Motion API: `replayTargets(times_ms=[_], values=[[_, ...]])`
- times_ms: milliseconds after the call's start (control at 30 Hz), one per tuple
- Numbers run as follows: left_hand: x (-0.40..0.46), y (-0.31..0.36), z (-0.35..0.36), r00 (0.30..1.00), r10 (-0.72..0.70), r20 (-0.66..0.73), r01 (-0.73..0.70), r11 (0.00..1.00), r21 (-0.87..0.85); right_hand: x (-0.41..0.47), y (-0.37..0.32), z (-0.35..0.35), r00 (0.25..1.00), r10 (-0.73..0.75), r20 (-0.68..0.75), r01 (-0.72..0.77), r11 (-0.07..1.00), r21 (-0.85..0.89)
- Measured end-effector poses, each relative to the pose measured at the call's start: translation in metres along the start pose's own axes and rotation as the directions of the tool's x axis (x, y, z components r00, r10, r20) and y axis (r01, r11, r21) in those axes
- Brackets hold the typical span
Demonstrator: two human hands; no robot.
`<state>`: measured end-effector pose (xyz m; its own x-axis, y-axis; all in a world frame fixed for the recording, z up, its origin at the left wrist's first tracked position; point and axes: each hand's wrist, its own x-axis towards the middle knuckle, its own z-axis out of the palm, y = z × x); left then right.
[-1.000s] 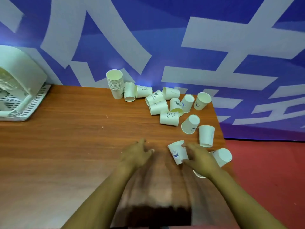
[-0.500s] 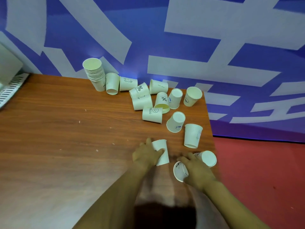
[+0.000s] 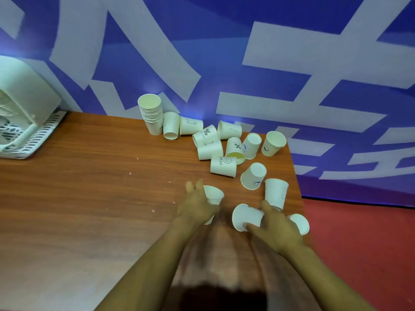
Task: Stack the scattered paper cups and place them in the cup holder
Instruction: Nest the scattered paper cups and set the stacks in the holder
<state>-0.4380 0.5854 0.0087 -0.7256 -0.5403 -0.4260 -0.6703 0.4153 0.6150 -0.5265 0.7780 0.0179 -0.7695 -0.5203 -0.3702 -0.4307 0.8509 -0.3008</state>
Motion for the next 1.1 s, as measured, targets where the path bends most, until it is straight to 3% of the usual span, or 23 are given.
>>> replayTargets(times_ms=[133,533,900,1100], values=[[-0.025,-0.040,-0.048,0.996,0.062,-0.069,-0.065,0.997,-0.049,-0.001,-0.049,0.003,0.999,0.024,-0.039,-0.016,0.982,0.190],[-0.040,-0.179,-0.224,0.977,0.090,-0.191,-0.096,0.995,-0.021,0.001,-0.255,0.035,0.996,-0.045,-0.078,0.073,0.911,0.406],[-0.025,-0.222,-0.292,0.953,0.026,-0.303,-0.029,1.000,-0.003,0.036,-0.340,0.053,0.983,-0.161,-0.088,0.183,0.894,0.408],[-0.016,-0.264,-0.339,0.936,-0.017,-0.351,0.029,0.999,0.028,0.060,-0.394,0.072,0.974,-0.225,-0.002,0.204,0.880,0.428]])
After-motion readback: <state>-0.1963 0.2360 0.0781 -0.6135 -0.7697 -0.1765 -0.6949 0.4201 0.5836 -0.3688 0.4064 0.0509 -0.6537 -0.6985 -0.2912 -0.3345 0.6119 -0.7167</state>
